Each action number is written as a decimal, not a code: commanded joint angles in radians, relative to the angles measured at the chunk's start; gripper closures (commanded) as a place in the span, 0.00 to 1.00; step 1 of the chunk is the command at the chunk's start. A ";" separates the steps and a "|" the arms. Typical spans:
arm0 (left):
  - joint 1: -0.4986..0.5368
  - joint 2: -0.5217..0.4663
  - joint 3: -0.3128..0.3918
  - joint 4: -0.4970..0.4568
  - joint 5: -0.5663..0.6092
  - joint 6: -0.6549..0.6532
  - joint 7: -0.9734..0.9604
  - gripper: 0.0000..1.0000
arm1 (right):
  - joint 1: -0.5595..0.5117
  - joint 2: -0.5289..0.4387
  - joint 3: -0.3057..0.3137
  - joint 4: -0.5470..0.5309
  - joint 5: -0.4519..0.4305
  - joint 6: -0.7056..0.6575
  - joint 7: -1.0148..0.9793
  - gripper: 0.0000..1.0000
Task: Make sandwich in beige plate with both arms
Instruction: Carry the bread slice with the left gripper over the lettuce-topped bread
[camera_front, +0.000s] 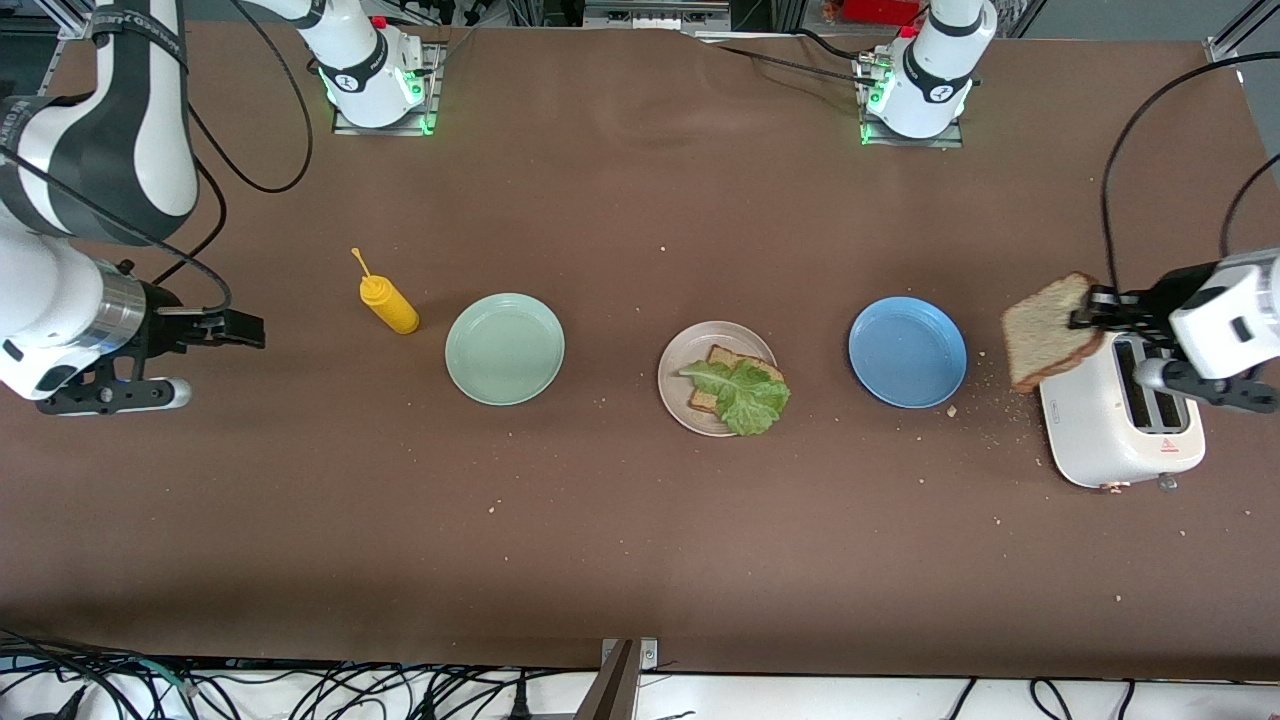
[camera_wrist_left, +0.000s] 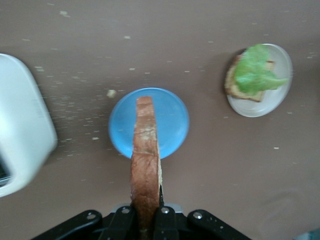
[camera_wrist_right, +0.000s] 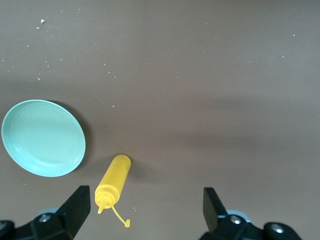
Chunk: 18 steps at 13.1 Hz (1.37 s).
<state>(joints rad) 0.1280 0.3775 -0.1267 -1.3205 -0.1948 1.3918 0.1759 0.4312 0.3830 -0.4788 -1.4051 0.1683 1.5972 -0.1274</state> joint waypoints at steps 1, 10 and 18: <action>-0.086 0.058 0.010 0.012 -0.147 -0.008 -0.143 1.00 | -0.158 -0.047 0.178 -0.011 -0.021 -0.008 0.015 0.01; -0.228 0.342 0.010 0.006 -0.615 0.225 0.006 1.00 | -0.443 -0.153 0.508 -0.135 -0.179 0.070 0.094 0.01; -0.271 0.463 0.010 -0.011 -0.655 0.358 0.319 1.00 | -0.440 -0.124 0.513 -0.129 -0.171 0.087 0.094 0.01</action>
<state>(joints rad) -0.1118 0.8409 -0.1285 -1.3332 -0.7943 1.7208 0.4540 0.0008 0.2693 0.0167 -1.5156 0.0050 1.6706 -0.0486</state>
